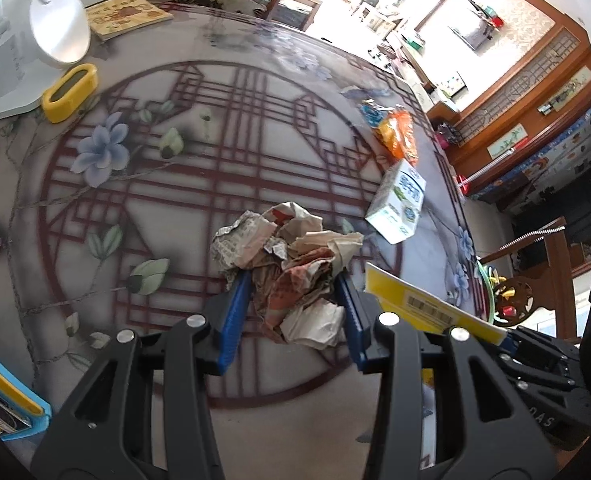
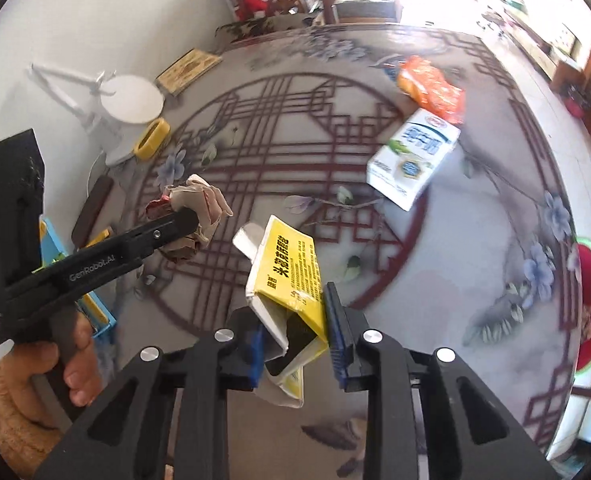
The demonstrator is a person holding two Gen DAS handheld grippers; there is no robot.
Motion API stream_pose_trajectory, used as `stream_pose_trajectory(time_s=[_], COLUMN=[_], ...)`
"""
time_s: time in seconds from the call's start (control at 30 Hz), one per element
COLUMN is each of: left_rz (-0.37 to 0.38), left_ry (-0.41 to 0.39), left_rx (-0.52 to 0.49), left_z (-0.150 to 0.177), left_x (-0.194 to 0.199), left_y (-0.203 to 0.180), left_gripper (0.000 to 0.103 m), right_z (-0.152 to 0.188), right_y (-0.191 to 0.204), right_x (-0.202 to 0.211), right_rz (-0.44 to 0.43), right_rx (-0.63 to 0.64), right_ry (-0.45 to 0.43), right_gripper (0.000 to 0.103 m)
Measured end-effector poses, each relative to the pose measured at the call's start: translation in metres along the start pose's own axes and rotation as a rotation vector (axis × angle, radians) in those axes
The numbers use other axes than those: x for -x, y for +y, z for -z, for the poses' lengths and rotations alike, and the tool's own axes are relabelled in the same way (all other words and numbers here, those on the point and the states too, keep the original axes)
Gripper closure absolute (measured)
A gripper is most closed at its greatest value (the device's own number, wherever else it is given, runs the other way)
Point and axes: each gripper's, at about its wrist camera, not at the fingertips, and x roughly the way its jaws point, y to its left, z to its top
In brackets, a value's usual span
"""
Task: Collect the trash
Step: 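Carry the newspaper and yellow box over the red bucket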
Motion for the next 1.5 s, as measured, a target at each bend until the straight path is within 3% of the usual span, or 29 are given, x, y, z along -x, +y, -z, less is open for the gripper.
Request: stream_pose_trajectory(time_s=[0.8, 1.07, 1.5], left_rz=[0.042, 0.058, 0.141], left_ry=[0.039, 0.063, 0.148], left_rx=[-0.173, -0.231, -0.364], left_z=[0.020, 0.027, 0.046], left_x=[-0.028, -0.052, -0.094], left_y=[-0.129, -0.189, -0.280], left_gripper=[0.062, 0.062, 0.062], right_z=[0.042, 0.054, 0.091], right_y=[-0.122, -0.188, -0.344], right_x=[0.071, 0.091, 0.123], right_rz=[-0.016, -0.003, 0.113], right_rx=[-0.216, -0.298, -0.573], right_ry=[-0.116, -0.143, -0.183], right_gripper=[0.078, 0.078, 0.078])
